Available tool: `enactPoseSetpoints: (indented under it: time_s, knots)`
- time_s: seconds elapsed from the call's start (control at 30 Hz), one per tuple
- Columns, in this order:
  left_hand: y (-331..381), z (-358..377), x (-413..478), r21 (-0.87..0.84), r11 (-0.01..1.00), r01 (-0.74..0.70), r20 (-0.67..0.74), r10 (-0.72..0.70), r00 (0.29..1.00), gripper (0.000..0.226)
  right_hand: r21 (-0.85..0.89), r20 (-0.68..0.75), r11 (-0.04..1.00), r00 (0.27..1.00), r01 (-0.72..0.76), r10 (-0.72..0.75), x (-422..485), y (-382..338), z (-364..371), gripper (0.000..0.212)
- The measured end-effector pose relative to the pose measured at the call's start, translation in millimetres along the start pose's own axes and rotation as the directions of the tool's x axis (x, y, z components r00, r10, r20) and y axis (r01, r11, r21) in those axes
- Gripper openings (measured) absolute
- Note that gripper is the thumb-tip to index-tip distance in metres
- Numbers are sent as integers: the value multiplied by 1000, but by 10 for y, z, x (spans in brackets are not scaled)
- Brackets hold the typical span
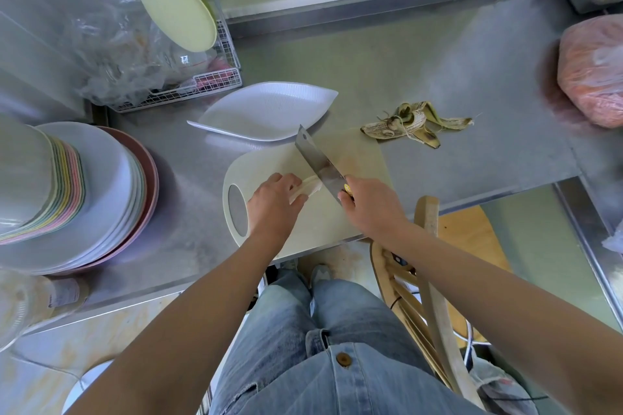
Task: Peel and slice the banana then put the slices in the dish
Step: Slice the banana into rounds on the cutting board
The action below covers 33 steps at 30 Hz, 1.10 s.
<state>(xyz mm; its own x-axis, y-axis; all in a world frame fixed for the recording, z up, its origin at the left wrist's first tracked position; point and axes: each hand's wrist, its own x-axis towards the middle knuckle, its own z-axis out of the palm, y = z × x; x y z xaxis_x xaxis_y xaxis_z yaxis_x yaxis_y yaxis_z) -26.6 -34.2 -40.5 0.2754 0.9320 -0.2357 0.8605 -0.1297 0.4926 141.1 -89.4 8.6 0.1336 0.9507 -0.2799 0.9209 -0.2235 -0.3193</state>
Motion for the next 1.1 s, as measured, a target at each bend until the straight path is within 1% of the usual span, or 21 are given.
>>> enactPoseSetpoints:
  time_s: [0.33,0.57,0.8,1.0,1.1]
  knots:
    - [5,9,-10,0,1000,16,3,-16,1000,22,0,36,997,997,-72,72,14,-11,251,28]
    - [-17,21,-17,-12,1000,10,-5,-10,1000,23,21,-60,1000,998,-6,8,40,-13,63,27]
    - [0,16,-15,-13,1000,18,-14,-18,1000,24,-7,-6,1000,1000,5,-5,17,-47,7,28]
    - [-3,18,-16,-19,1000,17,-18,-17,1000,24,-11,-31,1000,999,-18,18,-6,-65,30,29]
    - [-3,13,-18,-29,999,20,-16,-20,1000,23,-21,-15,999,1000,-28,27,2,-60,61,29]
